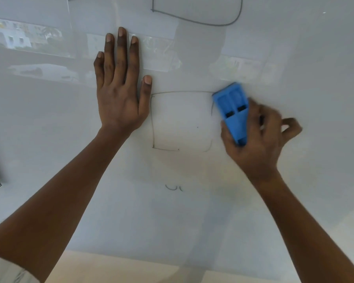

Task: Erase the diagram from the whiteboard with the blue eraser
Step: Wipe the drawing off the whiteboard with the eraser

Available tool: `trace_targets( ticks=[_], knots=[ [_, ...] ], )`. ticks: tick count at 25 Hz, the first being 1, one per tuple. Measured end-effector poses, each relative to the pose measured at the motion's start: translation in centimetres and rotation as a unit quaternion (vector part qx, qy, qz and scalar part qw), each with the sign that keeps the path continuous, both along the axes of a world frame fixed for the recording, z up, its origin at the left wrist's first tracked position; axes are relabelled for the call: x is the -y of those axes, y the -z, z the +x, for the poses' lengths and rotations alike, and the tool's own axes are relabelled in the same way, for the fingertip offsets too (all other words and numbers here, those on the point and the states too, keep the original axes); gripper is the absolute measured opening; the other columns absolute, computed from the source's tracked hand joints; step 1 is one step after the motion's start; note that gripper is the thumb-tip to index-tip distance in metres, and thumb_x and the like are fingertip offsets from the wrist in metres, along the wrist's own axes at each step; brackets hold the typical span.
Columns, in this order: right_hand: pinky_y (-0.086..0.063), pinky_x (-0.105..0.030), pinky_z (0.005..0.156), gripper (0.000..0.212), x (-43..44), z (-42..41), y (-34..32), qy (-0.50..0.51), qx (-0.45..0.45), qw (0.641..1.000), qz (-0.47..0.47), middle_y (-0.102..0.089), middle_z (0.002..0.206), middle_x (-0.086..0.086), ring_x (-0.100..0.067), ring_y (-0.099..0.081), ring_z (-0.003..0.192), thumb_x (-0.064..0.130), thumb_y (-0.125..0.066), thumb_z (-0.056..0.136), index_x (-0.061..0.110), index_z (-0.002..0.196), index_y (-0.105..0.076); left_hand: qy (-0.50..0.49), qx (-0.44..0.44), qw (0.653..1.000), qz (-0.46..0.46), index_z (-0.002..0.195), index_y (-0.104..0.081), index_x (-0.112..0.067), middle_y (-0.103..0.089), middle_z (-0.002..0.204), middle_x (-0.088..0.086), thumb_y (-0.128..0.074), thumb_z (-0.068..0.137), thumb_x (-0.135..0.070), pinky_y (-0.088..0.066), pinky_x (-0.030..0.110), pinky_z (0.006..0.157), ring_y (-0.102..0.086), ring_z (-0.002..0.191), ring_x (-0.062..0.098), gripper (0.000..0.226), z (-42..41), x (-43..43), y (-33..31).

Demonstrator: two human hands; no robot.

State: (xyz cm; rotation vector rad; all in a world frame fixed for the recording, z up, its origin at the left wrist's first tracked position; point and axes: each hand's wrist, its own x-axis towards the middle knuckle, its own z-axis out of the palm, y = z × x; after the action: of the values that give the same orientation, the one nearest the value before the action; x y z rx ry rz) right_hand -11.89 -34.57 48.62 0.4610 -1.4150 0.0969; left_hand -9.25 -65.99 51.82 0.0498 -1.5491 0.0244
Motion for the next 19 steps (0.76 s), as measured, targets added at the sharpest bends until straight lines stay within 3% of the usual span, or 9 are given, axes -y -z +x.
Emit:
trace_targets(
  ticks=[2, 3, 6, 9, 11, 13, 15, 19],
  knots=[
    [-0.037, -0.046, 0.086, 0.060, 0.6, 0.0, -0.4, -0.017, 0.011, 0.998, -0.056, -0.045, 0.100, -0.010, -0.026, -0.047, 0.085, 0.045, -0.071, 0.089, 0.001, 0.128, -0.059, -0.001, -0.004, 1.000, 0.002, 0.169, -0.032, 0.000, -0.033, 0.174, 0.027, -0.029, 0.117, -0.039, -0.012, 0.047, 0.136, -0.028, 0.163, 0.046, 0.065, -0.1, -0.1, 0.0],
    [-0.037, -0.047, 0.086, 0.061, 1.5, 0.2, 0.9, -0.033, 0.025, 0.998, -0.038, -0.045, 0.096, -0.012, -0.028, -0.045, 0.083, 0.044, -0.070, 0.089, 0.000, 0.129, -0.057, -0.001, -0.003, 1.000, 0.004, 0.169, -0.032, 0.000, -0.033, 0.174, 0.027, -0.029, 0.117, -0.039, -0.012, 0.047, 0.136, -0.028, 0.163, 0.047, 0.065, -0.1, -0.1, 0.0],
    [-0.038, -0.048, 0.086, 0.057, 4.6, 1.9, 8.7, -0.067, 0.089, 0.985, 0.131, -0.043, 0.092, -0.014, -0.029, -0.046, 0.078, 0.041, -0.065, 0.091, 0.000, 0.129, -0.055, -0.003, -0.001, 1.000, -0.001, 0.169, -0.033, 0.000, -0.032, 0.174, 0.027, -0.029, 0.117, -0.039, -0.013, 0.049, 0.136, -0.028, 0.163, 0.047, 0.065, 0.0, 0.0, 0.1],
    [-0.040, -0.048, 0.084, 0.056, 6.3, 2.9, 18.0, -0.067, 0.103, 0.949, 0.290, -0.048, 0.094, -0.010, -0.027, -0.054, 0.075, 0.036, -0.073, 0.085, 0.005, 0.130, -0.059, 0.002, 0.004, 1.000, -0.002, 0.169, -0.032, 0.000, -0.032, 0.175, 0.027, -0.031, 0.117, -0.036, -0.014, 0.050, 0.136, -0.027, 0.163, 0.047, 0.064, 0.1, 0.1, 0.1],
    [-0.040, -0.048, 0.085, 0.048, 6.6, 2.7, 20.7, -0.069, 0.102, 0.927, 0.355, -0.061, 0.094, -0.006, -0.023, -0.058, 0.076, 0.033, -0.071, 0.088, 0.009, 0.129, -0.065, 0.006, 0.004, 1.000, -0.002, 0.169, -0.033, 0.001, -0.032, 0.175, 0.028, -0.032, 0.116, -0.036, -0.016, 0.052, 0.136, -0.027, 0.163, 0.047, 0.064, 0.1, 0.1, 0.1],
    [-0.040, -0.048, 0.085, 0.042, 6.3, 2.4, 20.0, -0.075, 0.092, 0.918, 0.379, -0.062, 0.096, -0.004, -0.021, -0.060, 0.077, 0.031, -0.065, 0.093, 0.011, 0.130, -0.065, 0.006, 0.003, 1.000, -0.002, 0.169, -0.033, 0.001, -0.032, 0.174, 0.027, -0.032, 0.116, -0.037, -0.017, 0.052, 0.136, -0.027, 0.163, 0.047, 0.065, 0.0, 0.1, 0.0],
    [-0.039, -0.046, 0.084, 0.045, 5.7, 2.3, 17.2, -0.088, 0.073, 0.926, 0.360, -0.053, 0.099, -0.005, -0.023, -0.058, 0.080, 0.032, -0.063, 0.092, 0.010, 0.131, -0.061, 0.004, 0.005, 1.000, -0.002, 0.169, -0.033, 0.001, -0.032, 0.174, 0.027, -0.031, 0.117, -0.038, -0.017, 0.052, 0.136, -0.028, 0.163, 0.047, 0.065, 0.1, 0.1, -0.1],
    [-0.036, -0.047, 0.086, 0.052, 3.8, 1.1, 7.6, -0.047, 0.027, 0.988, 0.145, -0.042, 0.094, -0.006, -0.027, -0.051, 0.075, 0.044, -0.062, 0.094, 0.006, 0.129, -0.059, 0.003, 0.005, 1.000, -0.003, 0.169, -0.033, 0.001, -0.032, 0.174, 0.028, -0.028, 0.117, -0.040, -0.017, 0.053, 0.136, -0.028, 0.163, 0.047, 0.066, 0.0, 0.1, 0.0]
  ],
)
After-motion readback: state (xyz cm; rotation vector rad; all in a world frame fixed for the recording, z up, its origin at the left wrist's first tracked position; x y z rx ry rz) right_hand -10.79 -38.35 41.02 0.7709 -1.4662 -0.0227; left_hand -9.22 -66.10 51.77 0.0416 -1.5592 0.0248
